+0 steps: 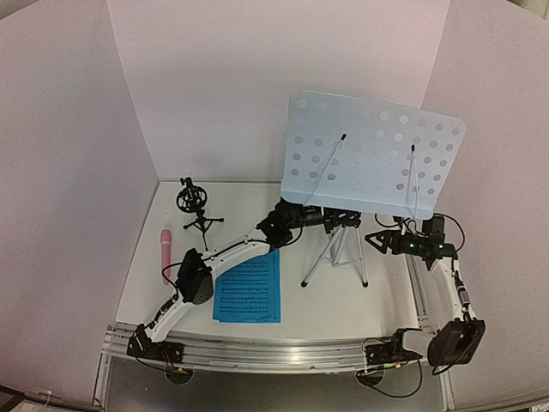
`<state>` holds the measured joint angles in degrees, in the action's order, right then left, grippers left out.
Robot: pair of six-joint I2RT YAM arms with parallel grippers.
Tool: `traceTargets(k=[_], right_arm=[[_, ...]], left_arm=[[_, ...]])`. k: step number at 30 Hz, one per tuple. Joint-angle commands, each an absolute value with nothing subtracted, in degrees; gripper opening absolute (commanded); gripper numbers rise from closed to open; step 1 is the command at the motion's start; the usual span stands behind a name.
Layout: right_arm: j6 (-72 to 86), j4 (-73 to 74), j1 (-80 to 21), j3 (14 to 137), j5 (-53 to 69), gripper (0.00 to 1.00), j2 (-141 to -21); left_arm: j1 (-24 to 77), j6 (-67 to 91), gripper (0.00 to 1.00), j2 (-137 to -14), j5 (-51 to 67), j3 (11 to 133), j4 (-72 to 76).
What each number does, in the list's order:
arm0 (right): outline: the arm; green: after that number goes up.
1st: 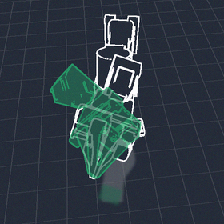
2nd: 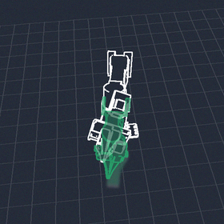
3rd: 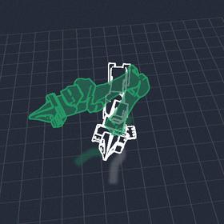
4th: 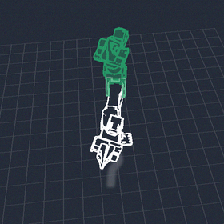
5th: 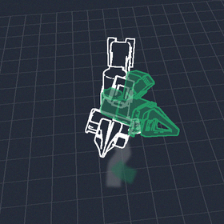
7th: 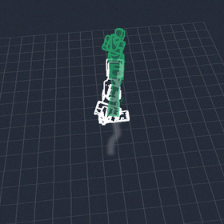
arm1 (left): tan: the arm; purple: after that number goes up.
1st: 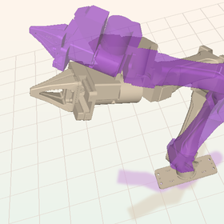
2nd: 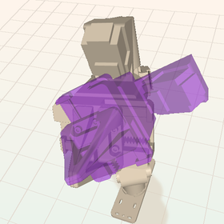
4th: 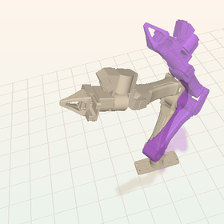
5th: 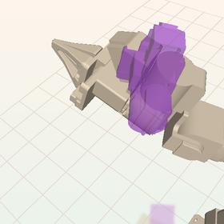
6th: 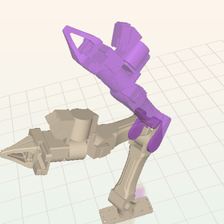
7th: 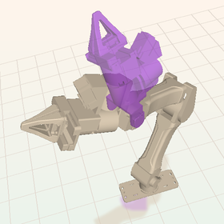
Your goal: Set up the instrument practice props
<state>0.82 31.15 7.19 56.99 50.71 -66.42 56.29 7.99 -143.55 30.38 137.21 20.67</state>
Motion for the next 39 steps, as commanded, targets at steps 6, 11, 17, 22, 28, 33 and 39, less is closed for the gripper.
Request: traceTargets(k=[6,11,17,22,28,33,39], right_arm=[[-4.0,28.86,10.01,58.46,56.92,0.97,-74.16],[-5.14,24.05,10.38,63.11,58.67,0.97,-77.31],[-3.91,20.26,10.35,70.74,64.86,0.9,-84.29],[-3.76,20.02,8.38,74.56,69.0,0.87,-88.03],[-4.54,19.95,6.29,73.62,73.73,0.85,-87.44],[-4.44,20.03,4.73,73.72,73.75,0.81,-87.25],[-3.82,20.04,2.83,74.81,72.73,0.72,-90.44]], left_arm=[[56.3,13.44,0.0,-140.6,31.59,140.31,24.61],[56.44,13.7,0.0,-141.12,31.67,141.28,26.86],[56.42,13.83,0.0,-141.83,31.57,141.25,27.23],[56.38,14.42,0.0,-143.02,31.05,142.54,27.36],[56.34,14.5,0.0,-143.45,30.85,143.26,27.42],[56.34,14.4,0.0,-143.53,30.83,143.21,27.25],[56.43,14.16,0.0,-143.49,30.71,143.2,26.97]])
